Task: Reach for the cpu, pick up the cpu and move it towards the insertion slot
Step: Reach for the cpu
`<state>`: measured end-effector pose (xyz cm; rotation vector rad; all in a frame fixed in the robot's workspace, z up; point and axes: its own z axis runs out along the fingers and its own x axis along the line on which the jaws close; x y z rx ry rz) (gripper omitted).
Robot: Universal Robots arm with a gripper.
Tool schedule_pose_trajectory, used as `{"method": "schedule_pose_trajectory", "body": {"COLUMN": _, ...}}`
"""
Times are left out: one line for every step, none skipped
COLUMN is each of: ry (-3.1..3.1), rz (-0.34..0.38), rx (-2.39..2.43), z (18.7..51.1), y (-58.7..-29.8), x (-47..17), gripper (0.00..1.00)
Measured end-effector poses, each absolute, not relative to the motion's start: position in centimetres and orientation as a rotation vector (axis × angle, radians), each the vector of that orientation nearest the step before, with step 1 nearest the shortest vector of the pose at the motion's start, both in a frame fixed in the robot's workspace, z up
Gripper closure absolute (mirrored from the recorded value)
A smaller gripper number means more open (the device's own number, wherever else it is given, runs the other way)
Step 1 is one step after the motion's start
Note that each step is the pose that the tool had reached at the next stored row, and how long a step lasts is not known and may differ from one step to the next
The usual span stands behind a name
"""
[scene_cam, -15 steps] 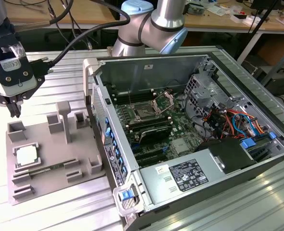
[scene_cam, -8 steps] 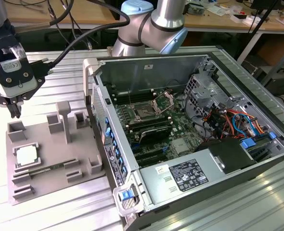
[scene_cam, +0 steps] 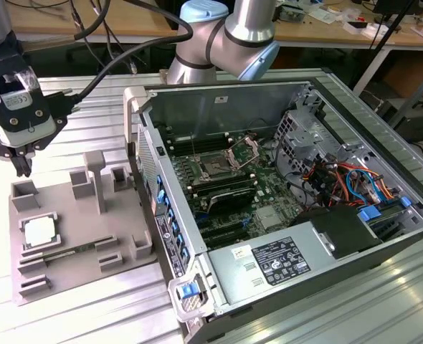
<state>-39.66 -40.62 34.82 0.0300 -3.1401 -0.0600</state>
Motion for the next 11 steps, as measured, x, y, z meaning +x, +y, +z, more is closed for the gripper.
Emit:
{"method": "schedule_pose_trajectory", "body": {"ry": -3.14, "rz": -0.06, "rx": 0.03, "z": 34.79, "y": -40.62, "x": -39.66, "gripper": 0.89}}
{"method": "schedule_pose_trajectory", "body": {"ry": -3.14, "rz": -0.06, "rx": 0.03, "z": 34.77, "y": -40.62, "x": -39.66, "gripper": 0.89}}
{"method": "schedule_pose_trajectory", "body": {"ry": -3.14, "rz": -0.06, "rx": 0.03, "z": 34.75, "y": -40.62, "x": -39.66, "gripper": 0.89}}
{"method": "schedule_pose_trajectory", "body": {"ry": -3.14, "rz": -0.06, "rx": 0.03, "z": 34.72, "y": -40.62, "x": -39.66, "gripper": 0.89}}
{"method": "schedule_pose_trajectory", "body": {"ry": -3.14, "rz": -0.06, "rx": 0.03, "z": 34.7, "y": -40.62, "x": -39.67, "gripper": 0.89}}
{"method": "schedule_pose_trajectory", "body": {"ry": -3.14, "rz": -0.06, "rx": 0.03, "z": 34.69, "y": -40.62, "x": -39.67, "gripper": 0.89}}
{"method": "schedule_pose_trajectory", "body": {"ry": -3.14, "rz": -0.06, "rx": 0.03, "z": 34.67, "y": -40.62, "x": -39.67, "gripper": 0.89}}
{"method": "schedule_pose_trajectory", "body": {"ry": -3.14, "rz": -0.06, "rx": 0.03, "z": 34.65, "y": -40.62, "x": -39.67, "gripper": 0.89}}
{"method": "schedule_pose_trajectory", "body": {"ry": -3.14, "rz": -0.06, "rx": 0.03, "z": 34.64, "y": -40.62, "x": -39.67, "gripper": 0.89}}
{"method": "schedule_pose_trajectory", "body": {"ry": -3.14, "rz": -0.06, "rx": 0.03, "z": 34.61, "y": -40.62, "x": -39.67, "gripper": 0.89}}
{"method": "schedule_pose_trajectory", "body": {"ry": -3.14, "rz": -0.06, "rx": 0.03, "z": 34.6, "y": -40.62, "x": -39.68, "gripper": 0.89}}
